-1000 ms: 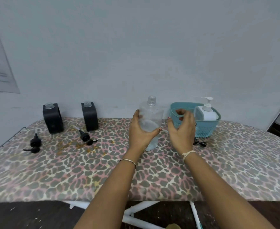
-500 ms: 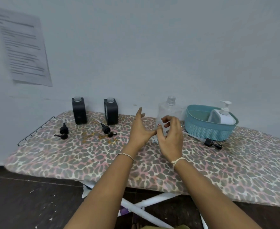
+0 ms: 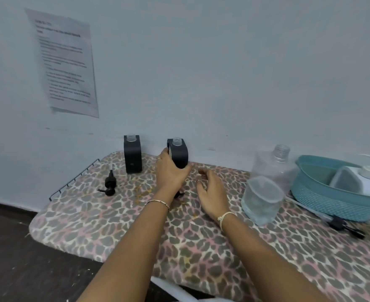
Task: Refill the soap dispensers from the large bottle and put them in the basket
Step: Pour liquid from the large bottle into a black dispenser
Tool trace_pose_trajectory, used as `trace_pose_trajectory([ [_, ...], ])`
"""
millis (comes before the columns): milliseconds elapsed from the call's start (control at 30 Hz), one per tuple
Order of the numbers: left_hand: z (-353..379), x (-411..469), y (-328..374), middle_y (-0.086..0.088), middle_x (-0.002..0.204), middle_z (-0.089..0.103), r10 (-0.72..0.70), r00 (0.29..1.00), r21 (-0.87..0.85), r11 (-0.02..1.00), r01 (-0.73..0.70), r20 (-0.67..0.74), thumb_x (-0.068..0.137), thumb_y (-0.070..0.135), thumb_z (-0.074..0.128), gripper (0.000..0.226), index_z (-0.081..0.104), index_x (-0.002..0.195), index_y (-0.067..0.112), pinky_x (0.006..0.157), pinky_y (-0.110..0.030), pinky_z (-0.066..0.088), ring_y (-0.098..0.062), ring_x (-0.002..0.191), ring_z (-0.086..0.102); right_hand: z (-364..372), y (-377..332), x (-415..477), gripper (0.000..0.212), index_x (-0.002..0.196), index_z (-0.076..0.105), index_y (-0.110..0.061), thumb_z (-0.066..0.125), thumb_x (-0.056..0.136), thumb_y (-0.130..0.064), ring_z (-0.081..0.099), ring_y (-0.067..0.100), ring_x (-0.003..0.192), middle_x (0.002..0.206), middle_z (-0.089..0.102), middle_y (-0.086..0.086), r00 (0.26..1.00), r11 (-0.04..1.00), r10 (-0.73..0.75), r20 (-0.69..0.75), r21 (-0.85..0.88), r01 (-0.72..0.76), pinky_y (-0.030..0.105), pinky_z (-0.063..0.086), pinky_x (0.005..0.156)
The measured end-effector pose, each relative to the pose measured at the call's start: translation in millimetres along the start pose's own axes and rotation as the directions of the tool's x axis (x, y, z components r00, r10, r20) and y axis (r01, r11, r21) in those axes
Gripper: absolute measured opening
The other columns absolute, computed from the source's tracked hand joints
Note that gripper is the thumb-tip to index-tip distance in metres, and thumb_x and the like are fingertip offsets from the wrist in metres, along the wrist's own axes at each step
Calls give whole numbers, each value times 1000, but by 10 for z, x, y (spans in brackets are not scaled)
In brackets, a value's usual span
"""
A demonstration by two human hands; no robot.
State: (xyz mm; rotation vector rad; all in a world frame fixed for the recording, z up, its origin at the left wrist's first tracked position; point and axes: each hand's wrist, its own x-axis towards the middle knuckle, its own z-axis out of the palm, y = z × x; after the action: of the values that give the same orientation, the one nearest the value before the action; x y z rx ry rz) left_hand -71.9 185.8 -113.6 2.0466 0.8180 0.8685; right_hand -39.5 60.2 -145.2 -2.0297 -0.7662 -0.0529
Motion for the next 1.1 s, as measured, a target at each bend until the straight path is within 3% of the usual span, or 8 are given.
trace_pose_trajectory([
  [100,133,151,15,-7,136,49,-61,998,11,998,61,25,63,50,80,100,31,141,11,100,-43,46,-27,126,47,75,35,181,45,139,45,-16,50,94,-11,50,14,125,137,53,-1,1000,1000,4,18,23,-4,22,36,100],
  [167,206,229,17,-5,131,54,-111,994,32,993,111,13,61,54,79,101,31,139,13,92,-42,51,-27,120,53,127,67,277,49,140,44,-16,51,92,-10,49,14,126,139,52,-2,1000,1000,11,22,17,-12,21,35,98],
  [267,264,299,8,-2,116,62,-161,987,57,985,161,-8,68,46,76,76,42,129,16,75,-32,49,-25,104,61,193,126,357,49,138,45,-19,53,91,-10,50,13,123,136,52,-4,999,999,23,43,42,-25,20,36,94],
  [500,214,234,11,8,89,61,-137,990,-135,982,135,-10,69,32,73,36,55,100,24,67,-27,48,-15,81,60,208,267,294,46,134,48,-18,56,89,-12,53,14,120,133,55,-3,993,986,106,45,125,-111,38,44,103],
  [733,39,-82,237,13,93,63,-126,978,-410,893,186,168,73,19,72,33,55,101,27,64,-18,48,-2,83,60,-44,244,65,51,137,46,-20,56,89,-7,51,12,123,136,53,-3,991,969,133,5,211,-131,38,42,107],
  [900,-4,-357,274,4,98,65,-104,956,-484,844,232,275,74,9,69,35,56,104,22,69,-24,53,-11,87,64,-298,275,-243,54,139,47,-20,56,89,-3,52,6,118,137,52,-4,991,972,125,-40,203,-114,29,43,105],
  [1000,-3,-501,249,-2,102,66,-81,935,-484,838,251,345,73,4,68,40,56,109,18,77,-30,56,-17,92,65,-391,291,-425,56,141,47,-20,58,88,-5,53,7,118,136,53,-4,992,982,117,-48,154,-108,31,45,104],
  [1100,5,-641,231,0,102,62,-47,913,-450,859,244,406,76,1,67,42,50,112,18,70,-24,54,-12,89,62,-438,308,-578,57,141,47,-18,59,88,-6,56,7,112,130,54,-3,992,985,116,-52,133,-108,32,48,100],
])
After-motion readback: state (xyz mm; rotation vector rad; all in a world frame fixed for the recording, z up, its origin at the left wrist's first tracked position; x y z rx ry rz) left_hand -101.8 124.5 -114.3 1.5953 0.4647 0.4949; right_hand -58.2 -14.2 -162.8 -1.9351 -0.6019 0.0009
